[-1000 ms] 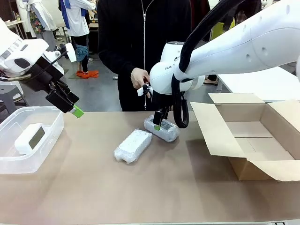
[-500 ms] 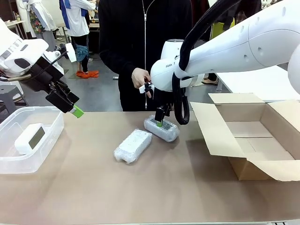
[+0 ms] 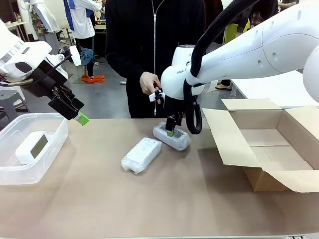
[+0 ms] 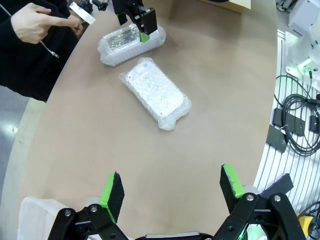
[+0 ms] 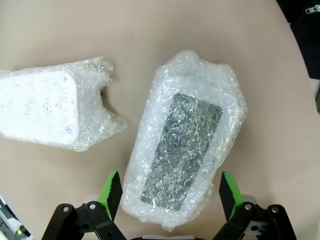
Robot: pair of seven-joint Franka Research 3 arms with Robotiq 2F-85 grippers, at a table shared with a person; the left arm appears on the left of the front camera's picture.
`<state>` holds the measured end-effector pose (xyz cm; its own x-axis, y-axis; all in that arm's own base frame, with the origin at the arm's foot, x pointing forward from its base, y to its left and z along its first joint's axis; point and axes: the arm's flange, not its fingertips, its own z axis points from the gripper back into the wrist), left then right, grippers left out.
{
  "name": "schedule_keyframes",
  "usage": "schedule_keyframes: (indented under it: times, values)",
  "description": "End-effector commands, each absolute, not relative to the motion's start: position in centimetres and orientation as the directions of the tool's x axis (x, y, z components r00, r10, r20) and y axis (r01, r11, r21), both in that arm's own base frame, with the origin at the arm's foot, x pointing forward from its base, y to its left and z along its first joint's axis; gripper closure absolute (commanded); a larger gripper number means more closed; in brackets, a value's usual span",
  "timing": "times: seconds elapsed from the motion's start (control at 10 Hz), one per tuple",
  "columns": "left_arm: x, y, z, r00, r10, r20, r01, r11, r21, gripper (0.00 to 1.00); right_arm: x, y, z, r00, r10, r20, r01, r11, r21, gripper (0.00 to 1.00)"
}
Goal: Separate and place wrapped and unwrapped clocks.
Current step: Pick up the Digital clock indicated by the person.
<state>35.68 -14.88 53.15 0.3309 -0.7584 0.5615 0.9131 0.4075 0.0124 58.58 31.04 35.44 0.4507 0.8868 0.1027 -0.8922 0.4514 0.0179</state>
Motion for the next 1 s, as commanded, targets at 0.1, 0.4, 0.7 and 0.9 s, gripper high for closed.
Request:
schedule_keyframes:
  times: [0.1,0.4,0.7,0.9]
  values:
    - [35.7,-14.9,53.2,0.339,-0.758,0.558,0.910,0.415,0.012,0.00,59.6,31.8,34.5,0.470,0.876,0.109,-0.882,0.471,0.012,0.00]
    - [35.7,-14.9,53.2,0.339,-0.758,0.558,0.910,0.415,0.012,0.00,59.8,32.5,32.9,0.481,0.871,0.103,-0.876,0.483,0.005,0.00]
    - [35.7,-14.9,53.2,0.339,-0.758,0.558,0.910,0.415,0.012,0.00,59.7,32.4,31.8,0.472,0.876,0.094,-0.881,0.473,0.019,0.00]
    - [35.7,-14.9,53.2,0.339,-0.758,0.558,0.910,0.415,0.012,0.00,59.8,32.4,31.3,0.462,0.883,0.083,-0.887,0.460,0.042,0.00]
